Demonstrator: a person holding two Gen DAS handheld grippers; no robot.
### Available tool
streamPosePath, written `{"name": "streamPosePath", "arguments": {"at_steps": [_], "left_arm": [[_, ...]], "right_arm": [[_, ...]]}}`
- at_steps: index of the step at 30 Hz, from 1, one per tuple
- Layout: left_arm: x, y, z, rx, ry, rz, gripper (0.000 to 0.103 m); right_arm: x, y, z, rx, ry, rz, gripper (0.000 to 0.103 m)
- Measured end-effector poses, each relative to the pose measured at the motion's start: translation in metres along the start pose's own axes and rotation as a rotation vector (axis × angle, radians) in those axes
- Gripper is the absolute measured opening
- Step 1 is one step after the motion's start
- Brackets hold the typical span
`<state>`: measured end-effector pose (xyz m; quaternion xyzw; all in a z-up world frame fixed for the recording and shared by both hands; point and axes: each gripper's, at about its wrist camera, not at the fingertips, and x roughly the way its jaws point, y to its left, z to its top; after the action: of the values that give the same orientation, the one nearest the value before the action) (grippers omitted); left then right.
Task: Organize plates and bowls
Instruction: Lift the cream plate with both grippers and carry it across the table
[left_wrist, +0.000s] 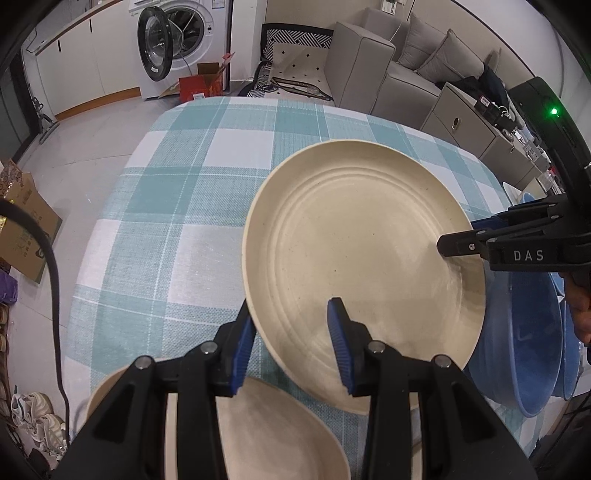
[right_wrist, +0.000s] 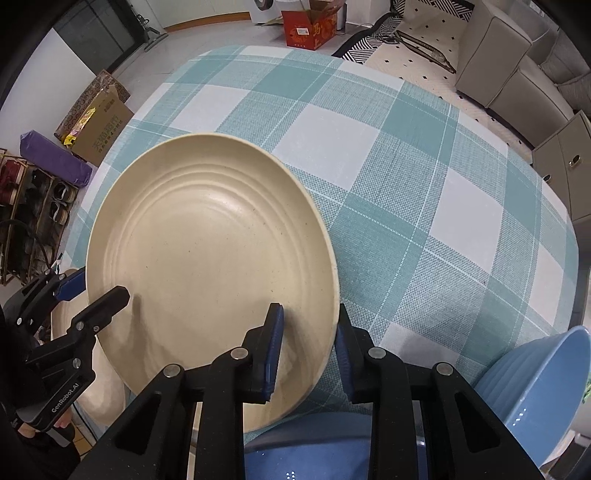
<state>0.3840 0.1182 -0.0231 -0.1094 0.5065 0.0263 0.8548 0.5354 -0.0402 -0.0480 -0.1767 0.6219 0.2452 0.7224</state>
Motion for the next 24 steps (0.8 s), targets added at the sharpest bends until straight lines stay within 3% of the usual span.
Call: {"name": "streamPosePath", "arguments": {"at_steps": [12,24], "left_arm": [[-0.044,0.004,-0.006,-0.007,-0.054,-0.001,0.038],[-0.08,0.01,-0.019,-0.01,-0.1,-0.007,0.038]], "right_arm": [[-0.055,0.022,-0.016,-0.024,-0.062,-0.021,0.027],[-0.079,0.045,-0.028,-0.044,-0.089,-0.027,0.027]]}}
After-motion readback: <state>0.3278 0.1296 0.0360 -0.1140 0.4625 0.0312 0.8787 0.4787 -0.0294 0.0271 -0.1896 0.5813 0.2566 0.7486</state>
